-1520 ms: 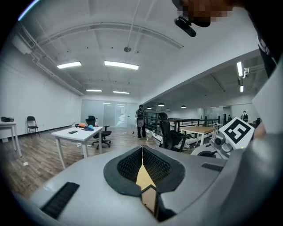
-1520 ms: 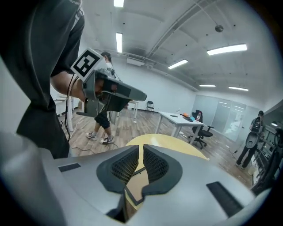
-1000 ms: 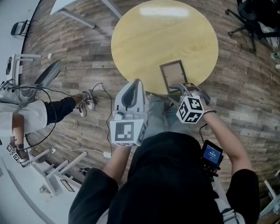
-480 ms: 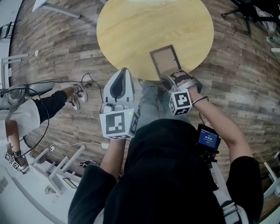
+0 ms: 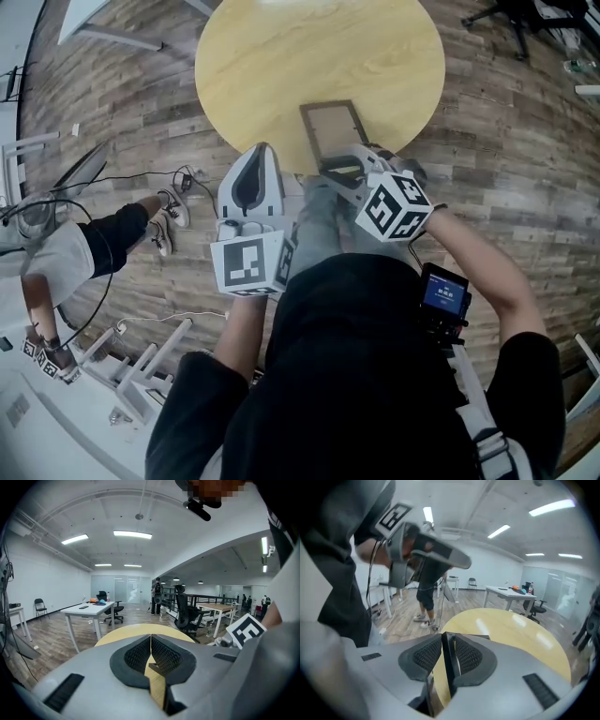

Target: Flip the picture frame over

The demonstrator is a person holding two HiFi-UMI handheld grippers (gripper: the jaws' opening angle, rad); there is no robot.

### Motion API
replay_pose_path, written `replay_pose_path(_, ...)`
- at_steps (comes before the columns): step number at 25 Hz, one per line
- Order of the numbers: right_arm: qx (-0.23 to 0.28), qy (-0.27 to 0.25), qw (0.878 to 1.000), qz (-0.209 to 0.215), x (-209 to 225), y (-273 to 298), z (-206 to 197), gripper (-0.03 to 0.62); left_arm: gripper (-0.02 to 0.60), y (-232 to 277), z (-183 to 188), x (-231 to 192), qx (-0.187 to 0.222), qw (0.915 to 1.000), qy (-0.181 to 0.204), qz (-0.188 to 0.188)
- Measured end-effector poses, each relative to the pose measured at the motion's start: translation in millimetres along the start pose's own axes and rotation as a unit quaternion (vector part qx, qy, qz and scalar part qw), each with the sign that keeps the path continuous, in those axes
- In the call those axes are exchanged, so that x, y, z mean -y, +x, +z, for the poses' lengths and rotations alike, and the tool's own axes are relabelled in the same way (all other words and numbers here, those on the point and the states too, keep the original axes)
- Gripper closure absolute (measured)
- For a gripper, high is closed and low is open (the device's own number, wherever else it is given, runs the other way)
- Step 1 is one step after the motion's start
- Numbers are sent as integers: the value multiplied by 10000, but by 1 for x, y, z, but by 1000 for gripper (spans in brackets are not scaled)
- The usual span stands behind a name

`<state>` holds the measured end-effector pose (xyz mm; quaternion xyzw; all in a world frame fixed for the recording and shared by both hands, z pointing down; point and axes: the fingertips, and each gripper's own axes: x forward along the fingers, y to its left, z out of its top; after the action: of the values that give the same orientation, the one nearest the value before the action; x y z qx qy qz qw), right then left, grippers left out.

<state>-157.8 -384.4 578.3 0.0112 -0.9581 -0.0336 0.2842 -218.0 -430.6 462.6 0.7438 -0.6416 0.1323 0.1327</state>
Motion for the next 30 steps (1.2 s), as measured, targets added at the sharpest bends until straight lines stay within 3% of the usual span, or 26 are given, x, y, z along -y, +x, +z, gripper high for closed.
replay_pose_path(2,609,913,9939,-108,25,-16,16,494,558,3,4,0,31,10000,28,10)
replay_pose_path(3,940,1451,9848,-153,37,-25,22,494,558,4,5,0,42,10000,30,15)
replay_pose_path(5,1600,2537,9538,-195,61,-43,28,494,558,4,5,0,39,10000,20,32)
replay_pose_path(9,2610,4230,8675,-190,94,-71,16,494,558,6,5,-1,14,10000,14,37)
replay_pose_path(14,3442,5591,7519,-601,122,-110,-21,495,558,9,7,6,17,9999,95,-39)
replay_pose_path(16,3569,5932,7167,-835,127,-122,-39,501,558,9,8,10,18,9999,120,-76)
replay_pose_path(18,3568,6084,7018,-1006,126,-128,-55,508,558,12,10,14,32,9998,160,-118)
replay_pose_path(24,3253,6514,6747,-1211,105,-120,-99,519,558,15,13,23,46,9995,240,-204)
replay_pose_path(27,2969,6703,6675,-1305,95,-111,-118,522,558,18,14,24,22,9995,241,-212)
replay_pose_path(30,2591,6826,6696,-1365,78,-101,-136,522,558,17,13,28,5,9994,261,-228)
